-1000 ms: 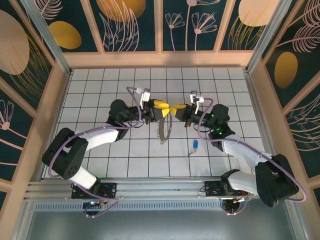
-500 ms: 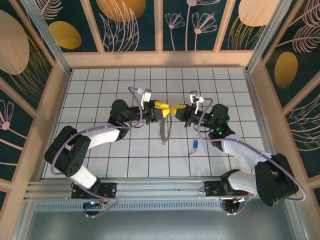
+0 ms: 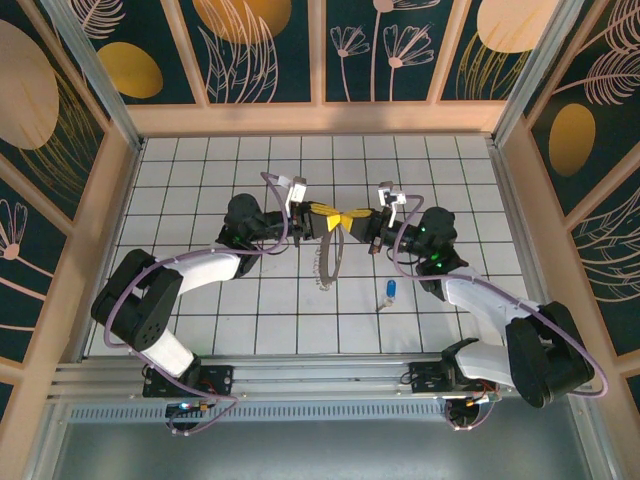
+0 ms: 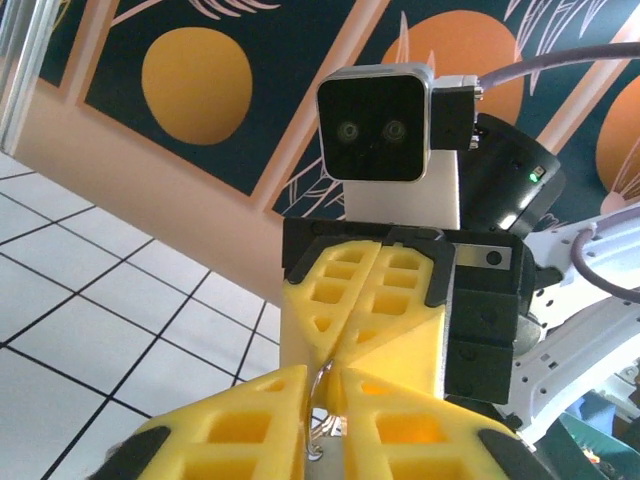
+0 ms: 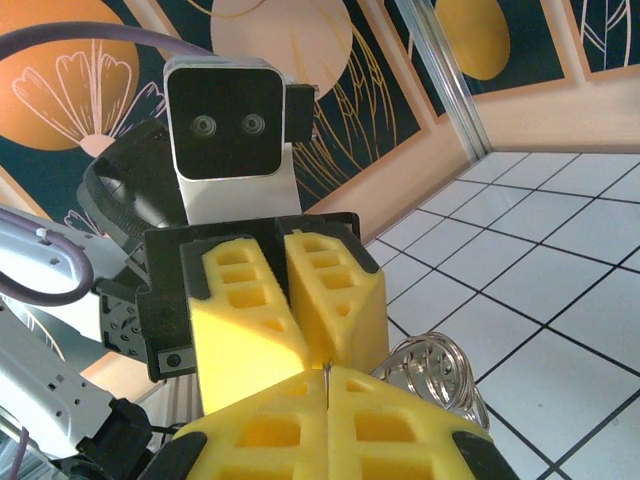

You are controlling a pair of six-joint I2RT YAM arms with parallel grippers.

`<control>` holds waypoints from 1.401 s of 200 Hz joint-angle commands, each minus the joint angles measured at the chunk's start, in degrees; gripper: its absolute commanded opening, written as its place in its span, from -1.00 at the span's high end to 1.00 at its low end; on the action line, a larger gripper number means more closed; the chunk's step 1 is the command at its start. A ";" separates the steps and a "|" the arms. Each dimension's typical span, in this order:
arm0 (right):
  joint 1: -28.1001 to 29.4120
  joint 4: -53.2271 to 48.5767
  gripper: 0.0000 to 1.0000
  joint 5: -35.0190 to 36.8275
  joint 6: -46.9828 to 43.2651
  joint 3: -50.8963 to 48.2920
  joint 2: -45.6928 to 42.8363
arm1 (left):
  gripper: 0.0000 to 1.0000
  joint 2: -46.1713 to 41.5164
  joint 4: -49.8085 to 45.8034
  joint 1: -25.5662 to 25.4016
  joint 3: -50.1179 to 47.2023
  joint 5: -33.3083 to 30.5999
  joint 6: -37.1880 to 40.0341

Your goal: Put the keys on the keyring

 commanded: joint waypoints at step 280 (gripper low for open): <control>-6.22 13.28 0.21 1.02 8.85 -14.53 -11.53 | 1.00 -2.55 -5.96 -2.38 2.24 0.84 9.06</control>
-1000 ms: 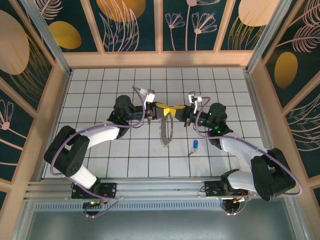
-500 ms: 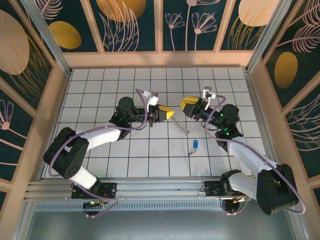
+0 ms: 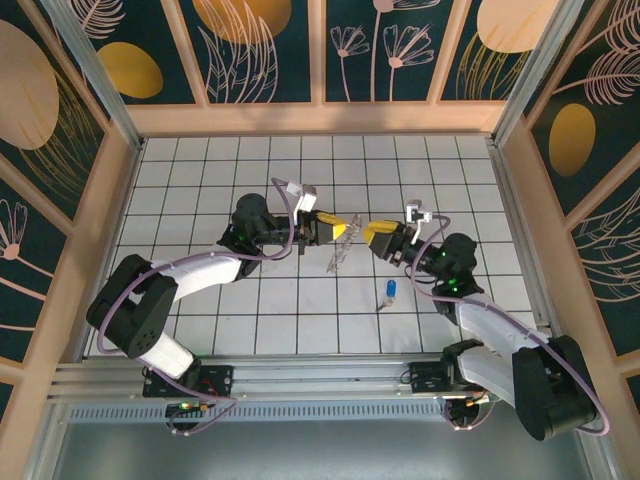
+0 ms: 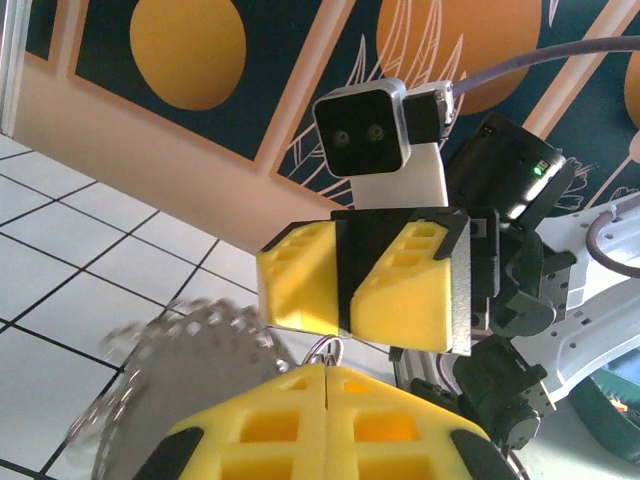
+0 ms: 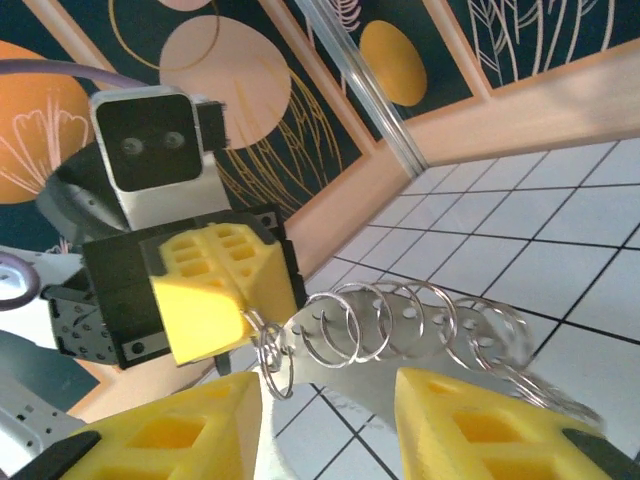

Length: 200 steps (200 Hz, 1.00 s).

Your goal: Put the keys on the keyring

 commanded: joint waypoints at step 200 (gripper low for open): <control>6.98 10.24 0.77 -0.58 1.01 5.99 9.53 | 1.00 0.01 3.91 -0.07 1.88 1.89 -0.73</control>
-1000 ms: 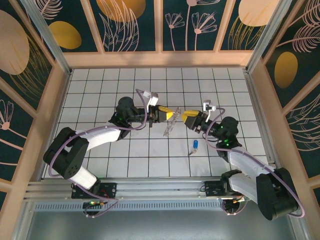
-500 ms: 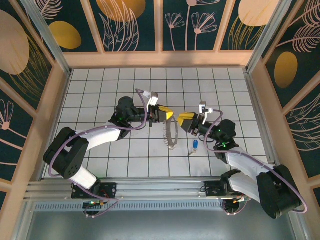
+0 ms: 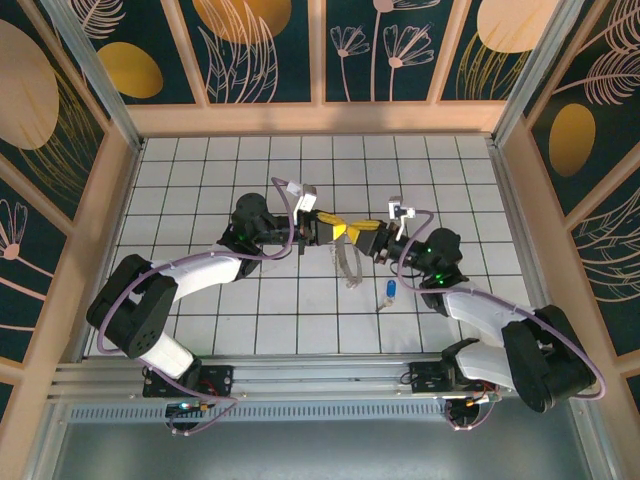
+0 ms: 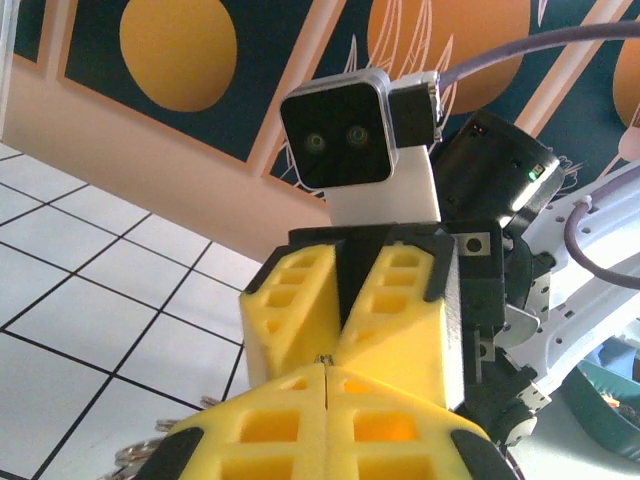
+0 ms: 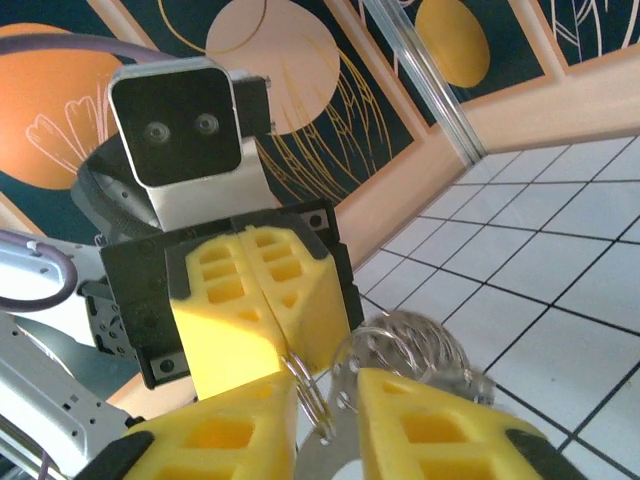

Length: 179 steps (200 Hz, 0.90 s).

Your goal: Put the keys on the keyring

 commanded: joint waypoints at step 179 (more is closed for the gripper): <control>-2.39 -2.92 1.00 1.37 -2.51 5.27 -1.65 | -0.22 -6.87 0.01 1.03 -0.41 -19.71 -4.60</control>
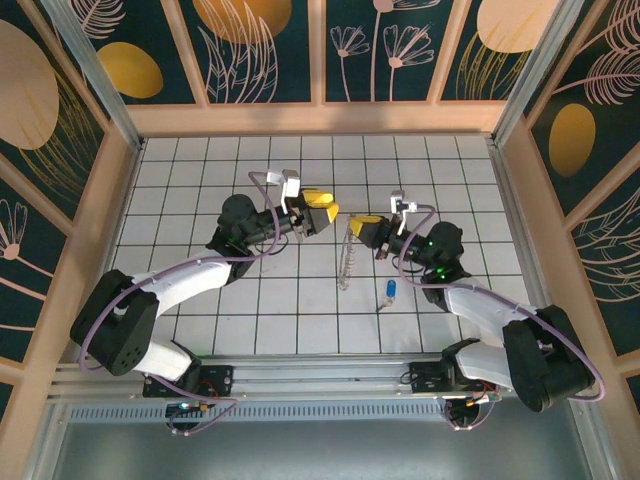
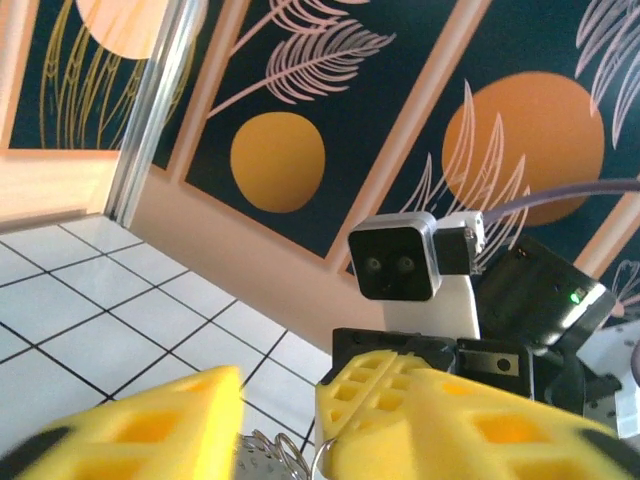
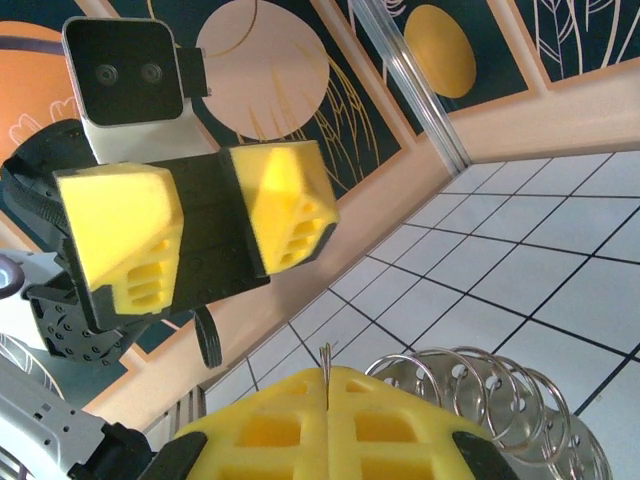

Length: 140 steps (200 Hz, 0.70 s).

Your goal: Put the keys on the keyring

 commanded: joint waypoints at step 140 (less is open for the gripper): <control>-0.86 -2.72 1.00 5.51 2.76 7.65 -0.86 | -0.98 -6.50 -13.81 2.04 1.25 -25.10 -1.22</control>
